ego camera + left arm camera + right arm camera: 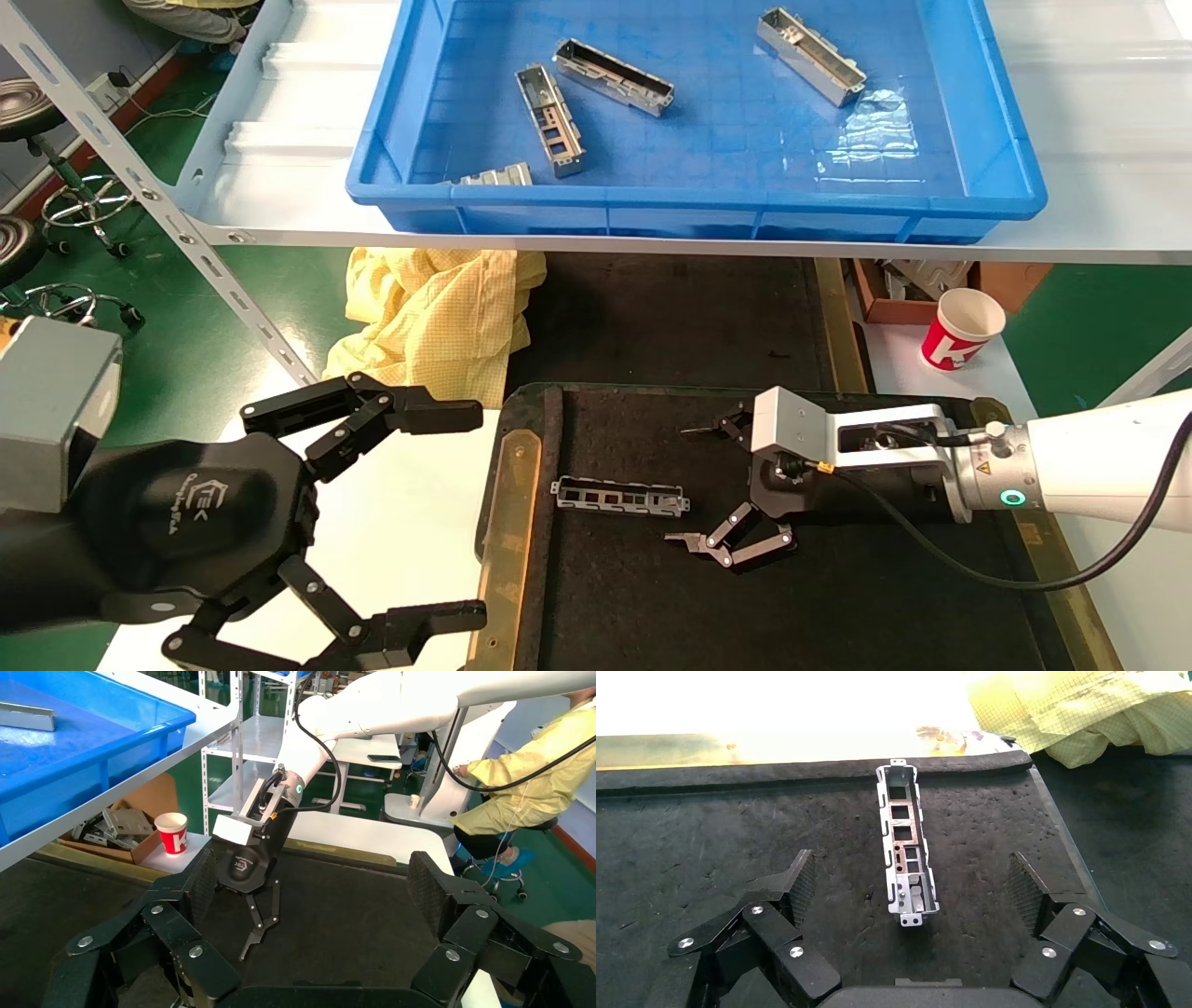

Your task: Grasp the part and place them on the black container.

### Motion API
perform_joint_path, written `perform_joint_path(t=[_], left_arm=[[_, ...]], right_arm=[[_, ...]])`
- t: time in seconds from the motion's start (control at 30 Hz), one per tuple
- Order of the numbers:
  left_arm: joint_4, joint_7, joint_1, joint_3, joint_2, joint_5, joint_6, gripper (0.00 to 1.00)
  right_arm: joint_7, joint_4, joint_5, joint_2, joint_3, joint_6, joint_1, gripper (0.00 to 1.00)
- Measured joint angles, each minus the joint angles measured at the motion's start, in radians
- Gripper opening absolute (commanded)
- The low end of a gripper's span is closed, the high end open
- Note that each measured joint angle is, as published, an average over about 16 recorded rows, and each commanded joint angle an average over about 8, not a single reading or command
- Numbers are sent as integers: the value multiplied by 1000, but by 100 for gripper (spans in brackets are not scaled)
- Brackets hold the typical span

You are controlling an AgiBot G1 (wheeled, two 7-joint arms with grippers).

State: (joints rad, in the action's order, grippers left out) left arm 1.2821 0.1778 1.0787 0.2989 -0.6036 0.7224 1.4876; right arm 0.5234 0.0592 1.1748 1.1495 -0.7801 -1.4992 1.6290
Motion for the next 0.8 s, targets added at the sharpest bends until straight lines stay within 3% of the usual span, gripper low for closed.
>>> perform_joint_path(t=[0.8], left_arm=[[-1,-1,1,1,0,-1,0,100]], right_arm=[[-259,446,-162,-195,183,2,-202,100]])
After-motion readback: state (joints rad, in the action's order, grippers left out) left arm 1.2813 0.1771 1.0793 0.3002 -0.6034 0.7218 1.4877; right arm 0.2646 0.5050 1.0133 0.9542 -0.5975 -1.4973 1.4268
